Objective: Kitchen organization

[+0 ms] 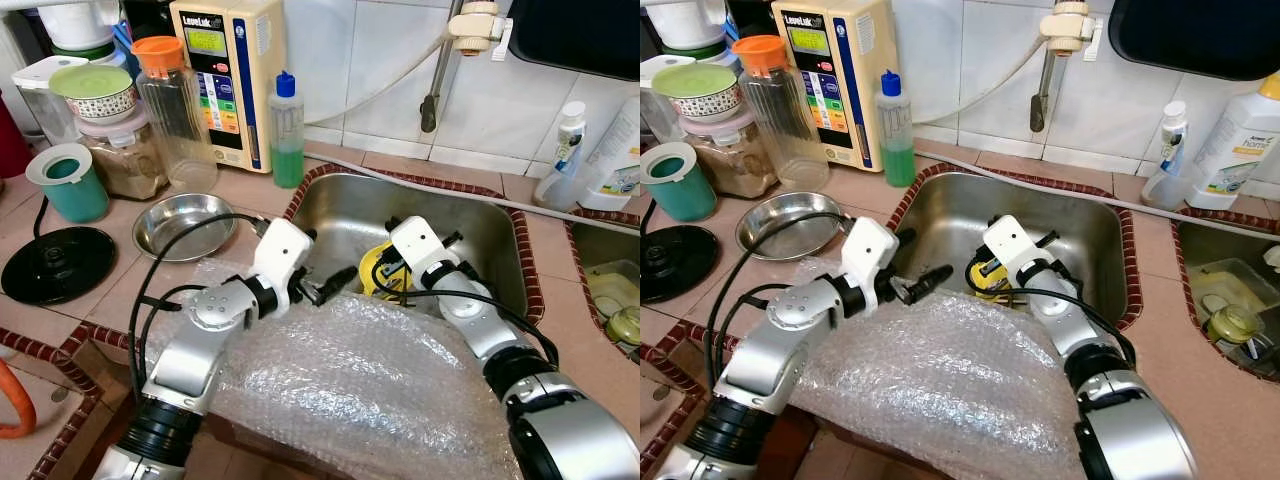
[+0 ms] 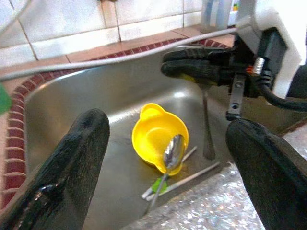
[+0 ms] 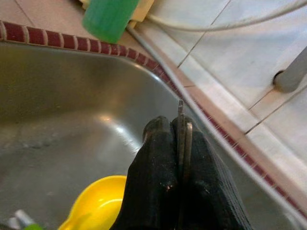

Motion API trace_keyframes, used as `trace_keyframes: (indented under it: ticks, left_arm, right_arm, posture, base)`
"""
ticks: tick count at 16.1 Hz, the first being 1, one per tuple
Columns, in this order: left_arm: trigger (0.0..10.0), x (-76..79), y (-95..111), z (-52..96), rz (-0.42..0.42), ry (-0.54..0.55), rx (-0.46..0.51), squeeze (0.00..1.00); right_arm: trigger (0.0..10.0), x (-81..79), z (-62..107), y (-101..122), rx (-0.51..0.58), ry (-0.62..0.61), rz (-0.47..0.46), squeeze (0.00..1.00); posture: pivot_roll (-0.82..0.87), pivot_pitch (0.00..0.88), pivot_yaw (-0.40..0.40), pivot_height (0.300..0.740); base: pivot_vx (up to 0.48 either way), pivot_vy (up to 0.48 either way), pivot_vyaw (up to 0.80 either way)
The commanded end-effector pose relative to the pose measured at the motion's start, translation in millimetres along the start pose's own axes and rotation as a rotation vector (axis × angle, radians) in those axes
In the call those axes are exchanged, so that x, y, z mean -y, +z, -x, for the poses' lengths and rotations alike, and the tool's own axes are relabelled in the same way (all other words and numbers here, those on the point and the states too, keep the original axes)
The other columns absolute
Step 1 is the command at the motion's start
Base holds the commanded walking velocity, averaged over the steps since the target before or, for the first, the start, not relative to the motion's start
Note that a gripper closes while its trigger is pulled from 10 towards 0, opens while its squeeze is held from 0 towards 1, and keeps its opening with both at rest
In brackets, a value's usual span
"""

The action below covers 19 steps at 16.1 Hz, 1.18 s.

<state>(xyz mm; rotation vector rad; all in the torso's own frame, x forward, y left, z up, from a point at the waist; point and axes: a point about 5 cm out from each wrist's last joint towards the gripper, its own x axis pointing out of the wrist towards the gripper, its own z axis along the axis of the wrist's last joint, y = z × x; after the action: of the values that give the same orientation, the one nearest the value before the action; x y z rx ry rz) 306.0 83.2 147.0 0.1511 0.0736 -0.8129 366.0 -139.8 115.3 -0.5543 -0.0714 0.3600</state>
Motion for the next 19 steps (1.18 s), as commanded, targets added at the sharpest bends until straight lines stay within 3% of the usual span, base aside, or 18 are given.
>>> trace_keyframes:
  ticks: [1, 2, 3, 10, 13, 15, 17, 18, 19]
  left_arm:
    - [10.0, 4.5, 2, 0.4, -0.005, -0.029, -0.006, 1.00]
    - [10.0, 6.7, -1, 1.5, -0.012, -0.047, -0.025, 1.00]
    - [10.0, 8.2, -3, 2.5, -0.017, -0.056, -0.036, 1.00]
    - [10.0, 7.5, -2, -0.1, -0.026, -0.052, -0.034, 1.00]
    - [10.0, -0.1, 1, -0.3, -0.049, 0.003, -0.019, 1.00]
    - [10.0, -23.9, 3, 1.7, -0.085, 0.165, -0.025, 1.00]
    - [10.0, -51.3, -3, 8.6, -0.111, 0.362, -0.097, 1.00]
    - [10.0, -58.0, -4, 11.3, -0.095, 0.402, -0.103, 1.00]
    - [10.0, -74.9, -4, 18.8, -0.090, 0.498, -0.112, 1.00]
  right_arm:
    - [1.5, 3.8, -2.6, 2, -0.001, -0.007, -0.022, 0.55]
    - [7.2, 3.0, -3.1, 3, -0.004, -0.008, -0.029, 1.00]
    - [10.0, 1.3, -3.9, 3, 0.000, 0.002, -0.029, 1.00]
    - [10.0, 4.9, -6.0, 6, 0.011, -0.009, -0.081, 1.00]
    - [10.0, 10.3, -8.5, 12, 0.034, -0.044, -0.160, 1.00]
    - [10.0, 16.3, -13.3, 24, 0.092, -0.070, -0.263, 1.00]
    - [10.0, 16.2, -16.0, 37, 0.156, -0.056, -0.311, 1.00]
    - [10.0, 15.6, -16.4, 41, 0.179, -0.051, -0.330, 1.00]
    - [10.0, 11.3, -15.1, 55, 0.249, -0.023, -0.377, 1.00]
  posture:
    - [0.10, 0.000, 0.010, 0.740]
    - [0.10, 0.000, 0.009, 0.740]
    - [0.10, 0.000, 0.010, 0.740]
    - [0.09, 0.000, 0.013, 0.740]
    - [0.09, 0.000, 0.011, 0.740]
    - [0.09, 0.000, 0.010, 0.740]
    - [0.09, 0.000, 0.008, 0.740]
    - [0.09, 0.000, 0.008, 0.740]
    - [0.08, 0.000, 0.006, 0.740]
  base:
    - [0.000, 0.000, 0.00]
    - [0.000, 0.000, 0.00]
    - [0.000, 0.000, 0.00]
    - [0.000, 0.000, 0.00]
    - [0.000, 0.000, 0.00]
    - [0.000, 0.000, 0.00]
    - [0.000, 0.000, 0.00]
    - [0.000, 0.000, 0.00]
    - [0.000, 0.000, 0.00]
